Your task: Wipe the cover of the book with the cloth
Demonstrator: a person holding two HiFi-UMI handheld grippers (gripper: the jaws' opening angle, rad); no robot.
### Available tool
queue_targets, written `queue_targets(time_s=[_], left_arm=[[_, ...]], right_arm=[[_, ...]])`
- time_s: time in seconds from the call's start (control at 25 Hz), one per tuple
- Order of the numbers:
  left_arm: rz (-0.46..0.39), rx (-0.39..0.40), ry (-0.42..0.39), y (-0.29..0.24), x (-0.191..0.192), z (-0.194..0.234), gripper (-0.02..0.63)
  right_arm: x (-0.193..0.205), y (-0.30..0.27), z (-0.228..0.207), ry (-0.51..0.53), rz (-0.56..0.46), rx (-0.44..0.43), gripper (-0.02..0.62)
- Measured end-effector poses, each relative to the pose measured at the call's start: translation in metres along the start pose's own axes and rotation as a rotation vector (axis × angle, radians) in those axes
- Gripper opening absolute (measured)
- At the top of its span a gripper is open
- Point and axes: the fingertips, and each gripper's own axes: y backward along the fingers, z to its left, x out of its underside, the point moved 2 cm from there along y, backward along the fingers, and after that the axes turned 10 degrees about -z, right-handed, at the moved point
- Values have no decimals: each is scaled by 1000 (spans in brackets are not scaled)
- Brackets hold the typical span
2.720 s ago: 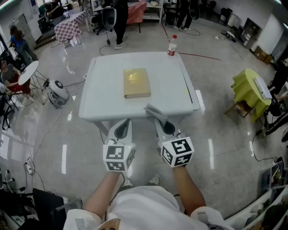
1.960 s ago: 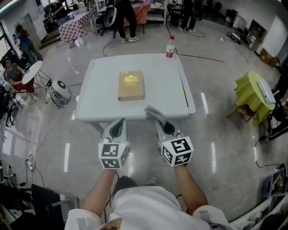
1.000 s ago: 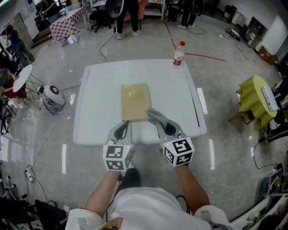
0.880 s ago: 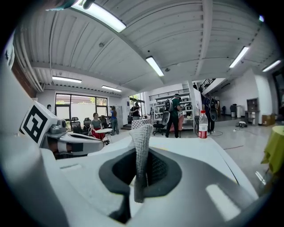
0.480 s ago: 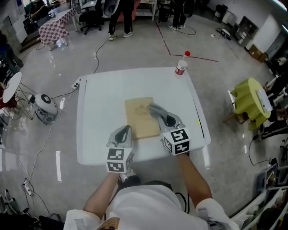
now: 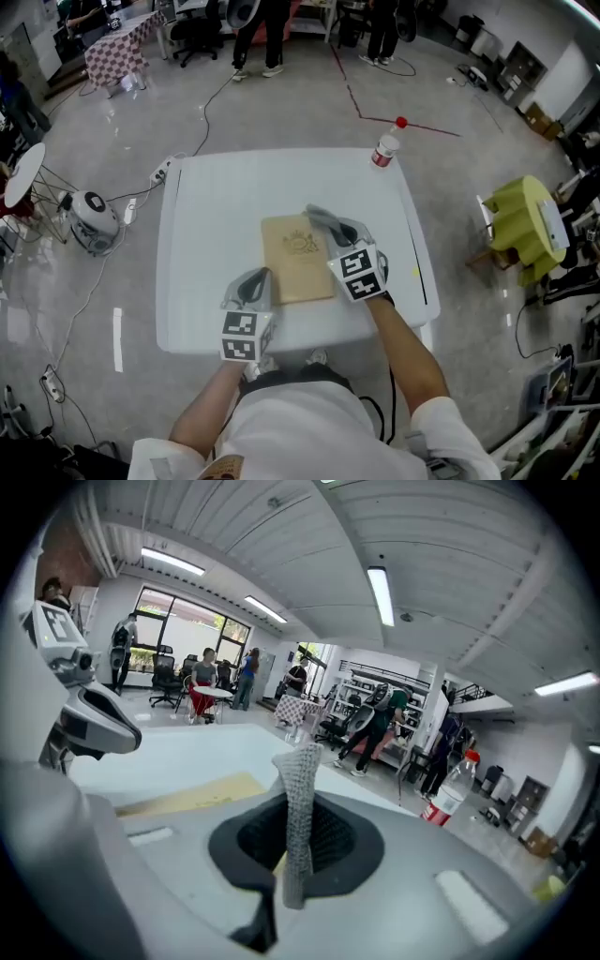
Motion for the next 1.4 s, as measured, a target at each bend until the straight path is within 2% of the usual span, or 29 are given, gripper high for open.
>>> queue_targets(time_s=[0.16,0.4,0.56,0.92,1.4], left_arm=[[-4,-46,-13,-9,-3,1,6],[2,-123,30,-18,6,1,6],[11,-158,28,-21,11,-4,7],[11,-220,39,-21,15,-19,6],[43,-104,20,-15,22,-14,6]], right_arm=[[10,-24,-12,125,41,-41,9],[21,-54,-28,268,49,-75,9],[43,-66,-15,397,97,-159,9],[55,-58,3,353,87,-280,9],[50,-36,37,261,118,-295,9]])
